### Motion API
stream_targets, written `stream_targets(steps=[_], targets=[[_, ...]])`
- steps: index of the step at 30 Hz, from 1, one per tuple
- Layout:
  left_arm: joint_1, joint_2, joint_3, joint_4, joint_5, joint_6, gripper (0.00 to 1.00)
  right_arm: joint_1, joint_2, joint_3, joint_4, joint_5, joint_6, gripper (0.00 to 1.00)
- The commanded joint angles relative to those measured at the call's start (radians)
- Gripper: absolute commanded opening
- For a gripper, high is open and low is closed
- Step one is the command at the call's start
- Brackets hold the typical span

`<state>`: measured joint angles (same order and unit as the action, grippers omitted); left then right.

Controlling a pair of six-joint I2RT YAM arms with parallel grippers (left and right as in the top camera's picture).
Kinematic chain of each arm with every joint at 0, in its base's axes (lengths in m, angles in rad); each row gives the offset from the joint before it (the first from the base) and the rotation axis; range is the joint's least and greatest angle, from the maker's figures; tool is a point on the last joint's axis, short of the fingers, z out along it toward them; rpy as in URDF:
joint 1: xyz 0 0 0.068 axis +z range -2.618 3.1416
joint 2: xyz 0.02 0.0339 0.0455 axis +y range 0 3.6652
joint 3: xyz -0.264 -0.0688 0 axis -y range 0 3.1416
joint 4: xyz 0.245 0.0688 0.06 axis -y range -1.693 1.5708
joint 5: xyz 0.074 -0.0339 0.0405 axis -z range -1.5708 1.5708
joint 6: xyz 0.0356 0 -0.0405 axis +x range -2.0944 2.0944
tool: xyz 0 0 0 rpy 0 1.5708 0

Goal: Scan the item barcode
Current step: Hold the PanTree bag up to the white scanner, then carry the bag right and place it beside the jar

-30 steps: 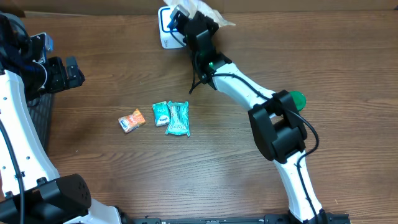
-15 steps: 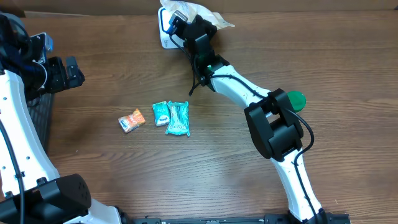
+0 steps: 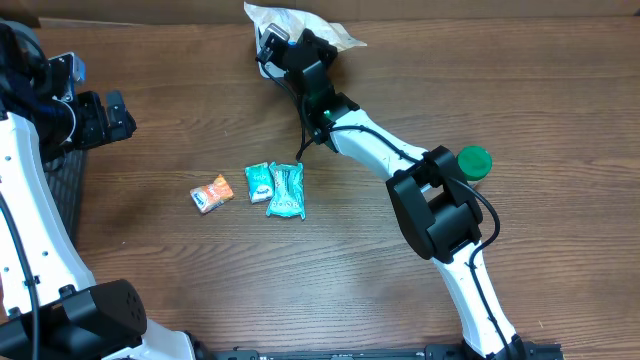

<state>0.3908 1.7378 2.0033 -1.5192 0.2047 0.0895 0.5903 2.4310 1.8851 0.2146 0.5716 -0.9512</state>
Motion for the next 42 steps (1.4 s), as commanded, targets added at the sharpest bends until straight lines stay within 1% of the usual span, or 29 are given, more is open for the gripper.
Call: stream_targets(steps=[1,5,9,10,12,15,18,20,22,25,27,30,32,34,38,42], targets=[[0.002,0.001,0.002,0.002,0.001,0.019,0.99,-0.002,-0.016,0.019,0.013,0.052,0.000,0.04],[0.002,0.001,0.002,0.002,0.001,0.019,0.99,-0.002,-0.045,0.019,0.012,0.067,0.000,0.04],[0.002,0.001,0.002,0.002,0.002,0.019,0.99,-0.002,-0.121,0.019,0.010,0.074,0.009,0.04],[0.002,0.001,0.002,0.002,0.002,0.019,1.00,-0.002,-0.139,0.019,0.002,0.076,0.019,0.04],[0.002,0.001,0.002,0.002,0.002,0.019,1.00,-0.002,-0.192,0.019,-0.056,0.078,0.090,0.04],[0.002,0.001,0.002,0.002,0.001,0.019,0.99,-0.002,-0.281,0.019,-0.199,0.056,0.249,0.04],[0.002,0.001,0.002,0.002,0.001,0.019,1.00,-0.002,-0.389,0.019,-0.423,-0.016,0.456,0.04],[0.002,0.001,0.002,0.002,0.002,0.019,1.00,-0.002,-0.462,0.019,-0.591,-0.100,0.625,0.04],[0.002,0.001,0.002,0.002,0.001,0.019,1.00,-0.006,-0.526,0.019,-0.774,-0.208,0.836,0.04],[0.002,0.001,0.002,0.002,0.001,0.019,1.00,-0.024,-0.576,0.019,-1.018,-0.321,1.093,0.04],[0.002,0.001,0.002,0.002,0.001,0.019,1.00,-0.040,-0.581,0.019,-1.188,-0.383,1.175,0.04],[0.002,0.001,0.002,0.002,0.001,0.019,0.99,-0.064,-0.573,-0.007,-1.387,-0.440,1.191,0.04],[0.002,0.001,0.002,0.002,0.002,0.019,1.00,-0.079,-0.572,-0.050,-1.471,-0.429,1.191,0.04],[0.002,0.001,0.002,0.002,0.001,0.019,0.99,-0.098,-0.572,-0.100,-1.520,-0.389,1.191,0.04],[0.002,0.001,0.002,0.002,0.002,0.019,1.00,-0.158,-0.572,-0.210,-1.535,-0.308,1.191,0.04],[0.002,0.001,0.002,0.002,0.002,0.019,0.99,-0.240,-0.572,-0.298,-1.503,-0.270,1.191,0.04]])
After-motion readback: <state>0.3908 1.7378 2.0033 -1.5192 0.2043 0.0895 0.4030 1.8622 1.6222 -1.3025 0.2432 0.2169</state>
